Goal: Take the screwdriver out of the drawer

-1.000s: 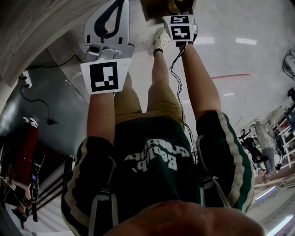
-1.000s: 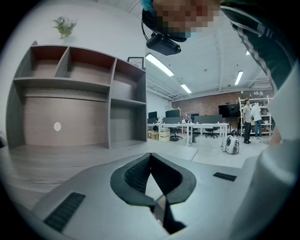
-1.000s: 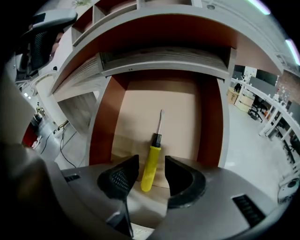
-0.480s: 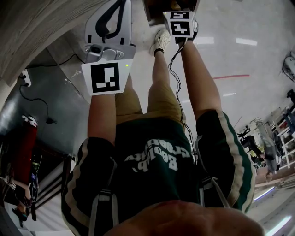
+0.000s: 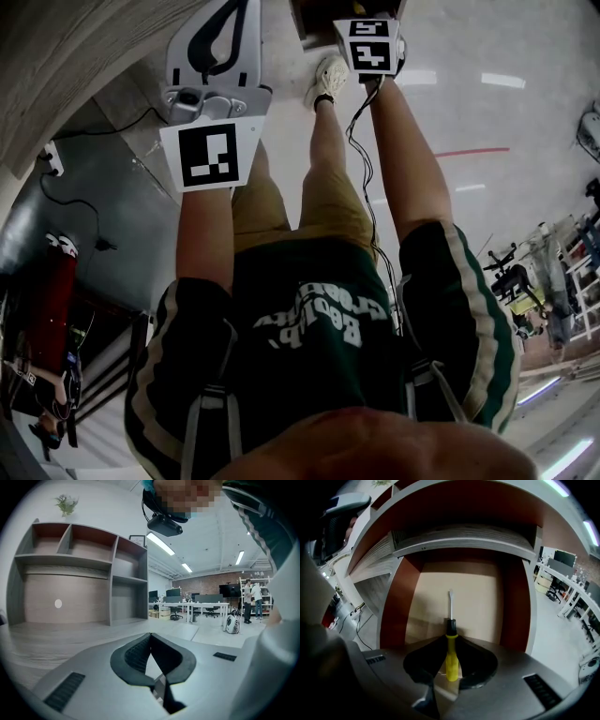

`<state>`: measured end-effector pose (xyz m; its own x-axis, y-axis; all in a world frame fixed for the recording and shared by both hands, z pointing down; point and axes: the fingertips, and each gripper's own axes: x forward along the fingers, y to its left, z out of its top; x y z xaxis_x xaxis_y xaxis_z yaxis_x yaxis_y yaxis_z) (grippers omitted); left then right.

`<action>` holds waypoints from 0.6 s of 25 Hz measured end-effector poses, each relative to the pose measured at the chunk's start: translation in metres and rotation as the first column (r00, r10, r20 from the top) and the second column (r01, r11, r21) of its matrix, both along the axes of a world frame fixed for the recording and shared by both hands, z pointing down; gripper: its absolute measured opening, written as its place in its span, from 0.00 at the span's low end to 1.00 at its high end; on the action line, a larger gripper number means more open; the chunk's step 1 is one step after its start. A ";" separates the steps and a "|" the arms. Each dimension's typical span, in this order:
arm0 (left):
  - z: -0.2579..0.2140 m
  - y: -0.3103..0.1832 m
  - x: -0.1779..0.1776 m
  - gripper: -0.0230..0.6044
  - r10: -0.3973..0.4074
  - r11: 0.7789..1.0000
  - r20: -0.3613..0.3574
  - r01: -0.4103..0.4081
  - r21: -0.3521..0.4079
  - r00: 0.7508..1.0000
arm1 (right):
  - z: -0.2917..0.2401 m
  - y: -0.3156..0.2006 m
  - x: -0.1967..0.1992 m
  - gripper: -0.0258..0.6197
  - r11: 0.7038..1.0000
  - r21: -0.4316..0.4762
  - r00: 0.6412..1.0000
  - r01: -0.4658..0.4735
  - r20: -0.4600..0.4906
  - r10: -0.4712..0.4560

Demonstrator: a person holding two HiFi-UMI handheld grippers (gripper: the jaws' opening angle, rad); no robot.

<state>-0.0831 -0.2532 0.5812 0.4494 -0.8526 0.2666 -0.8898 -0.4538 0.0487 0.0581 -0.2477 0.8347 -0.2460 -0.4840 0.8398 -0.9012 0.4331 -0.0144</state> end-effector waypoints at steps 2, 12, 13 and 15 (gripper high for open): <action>0.001 0.000 0.001 0.06 0.002 1.000 -0.001 -0.002 0.002 1.000 | -0.001 0.001 -0.001 0.17 1.000 0.001 1.000 0.002 0.004 -0.002; -0.004 0.007 0.003 0.06 0.006 1.000 -0.004 -0.006 0.011 1.000 | -0.024 0.018 0.004 0.17 0.999 0.023 0.997 -0.039 0.063 0.038; -0.007 0.009 0.005 0.06 0.010 1.000 0.002 -0.010 0.011 1.000 | -0.030 0.021 0.005 0.17 0.999 0.028 0.997 -0.039 0.066 0.037; -0.010 0.015 0.007 0.06 0.019 1.000 0.016 -0.019 0.007 1.000 | -0.038 0.029 0.010 0.17 0.998 0.035 0.996 -0.048 0.075 0.045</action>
<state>-0.0757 -0.2378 0.5714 0.4610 -0.8461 0.2675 -0.8818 -0.4705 0.0312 0.0677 -0.2187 0.7963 -0.2837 -0.5264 0.8015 -0.9174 0.3923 -0.0671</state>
